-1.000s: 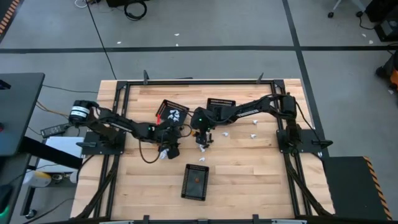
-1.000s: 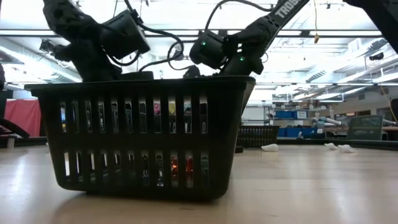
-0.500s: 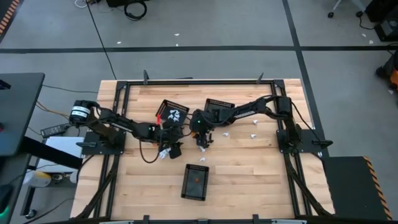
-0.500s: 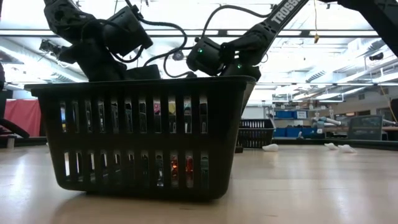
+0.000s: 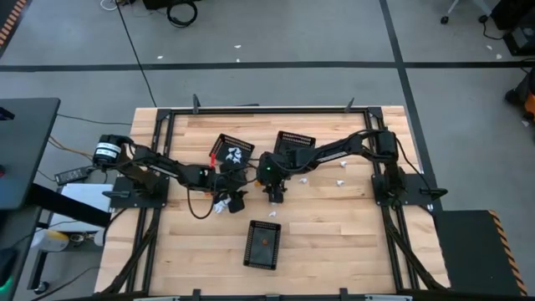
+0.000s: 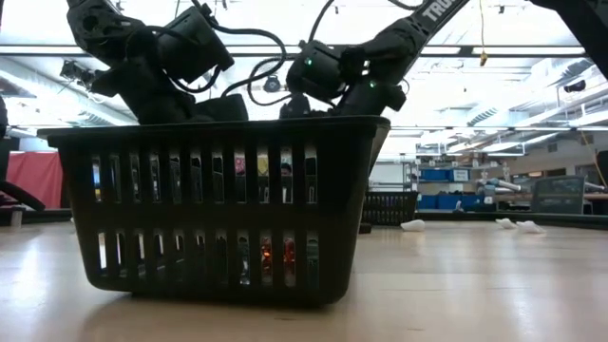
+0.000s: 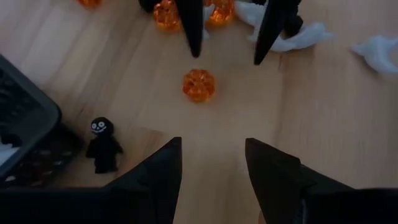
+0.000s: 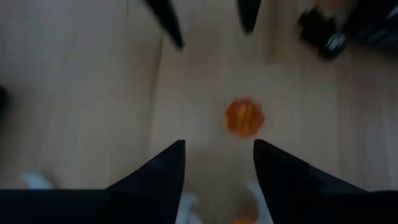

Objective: Sort Halloween decoration
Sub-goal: Put the orange pumpkin toy into the bottom black basket

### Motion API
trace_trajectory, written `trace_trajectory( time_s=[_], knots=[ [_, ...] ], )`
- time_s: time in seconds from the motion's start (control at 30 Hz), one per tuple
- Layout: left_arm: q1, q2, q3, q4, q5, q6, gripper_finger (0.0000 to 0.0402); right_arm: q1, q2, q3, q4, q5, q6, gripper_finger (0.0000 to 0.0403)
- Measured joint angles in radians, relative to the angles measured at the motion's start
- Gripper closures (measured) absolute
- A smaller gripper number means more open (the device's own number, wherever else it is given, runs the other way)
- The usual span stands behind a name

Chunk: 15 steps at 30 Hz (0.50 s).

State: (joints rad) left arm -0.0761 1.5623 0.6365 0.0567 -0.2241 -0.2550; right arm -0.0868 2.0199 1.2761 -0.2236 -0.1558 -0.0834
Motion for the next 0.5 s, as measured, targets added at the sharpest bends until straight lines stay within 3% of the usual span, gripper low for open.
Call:
trace_trajectory(
  time_s=[0.17, 0.5],
  knots=[
    [0.0, 0.001, 0.0, 0.016, 0.0, 0.062, 0.0216, 0.001, -0.013, 0.028, -0.01, 0.04, -0.039, 0.0209],
    [0.0, 0.077, 0.001, 0.063, -0.008, 0.068, 0.0216, -0.009, 0.051, 0.029, 0.046, 0.023, -0.05, 0.0209]
  ],
)
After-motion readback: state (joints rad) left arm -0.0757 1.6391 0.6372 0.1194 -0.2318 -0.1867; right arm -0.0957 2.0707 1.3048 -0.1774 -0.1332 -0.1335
